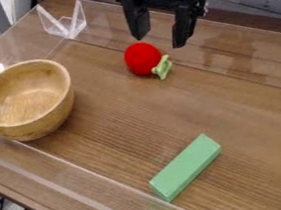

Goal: Move the red fruit to the right

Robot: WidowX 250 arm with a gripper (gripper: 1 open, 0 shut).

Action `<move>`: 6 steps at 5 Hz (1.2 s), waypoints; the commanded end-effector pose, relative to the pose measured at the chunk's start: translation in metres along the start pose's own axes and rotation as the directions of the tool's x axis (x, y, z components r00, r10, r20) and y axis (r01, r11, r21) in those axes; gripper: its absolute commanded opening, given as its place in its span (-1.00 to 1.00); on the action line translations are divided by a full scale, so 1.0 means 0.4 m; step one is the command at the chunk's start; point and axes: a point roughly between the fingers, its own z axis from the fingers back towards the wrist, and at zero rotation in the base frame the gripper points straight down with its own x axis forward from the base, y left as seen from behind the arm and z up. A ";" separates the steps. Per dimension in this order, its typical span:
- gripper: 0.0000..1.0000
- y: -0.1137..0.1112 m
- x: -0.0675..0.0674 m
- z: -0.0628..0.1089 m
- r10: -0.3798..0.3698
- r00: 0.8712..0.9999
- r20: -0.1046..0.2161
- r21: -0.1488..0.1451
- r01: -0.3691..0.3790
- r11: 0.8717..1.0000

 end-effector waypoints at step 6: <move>1.00 0.020 0.000 0.024 -0.066 0.985 0.158 -0.075 0.079 0.994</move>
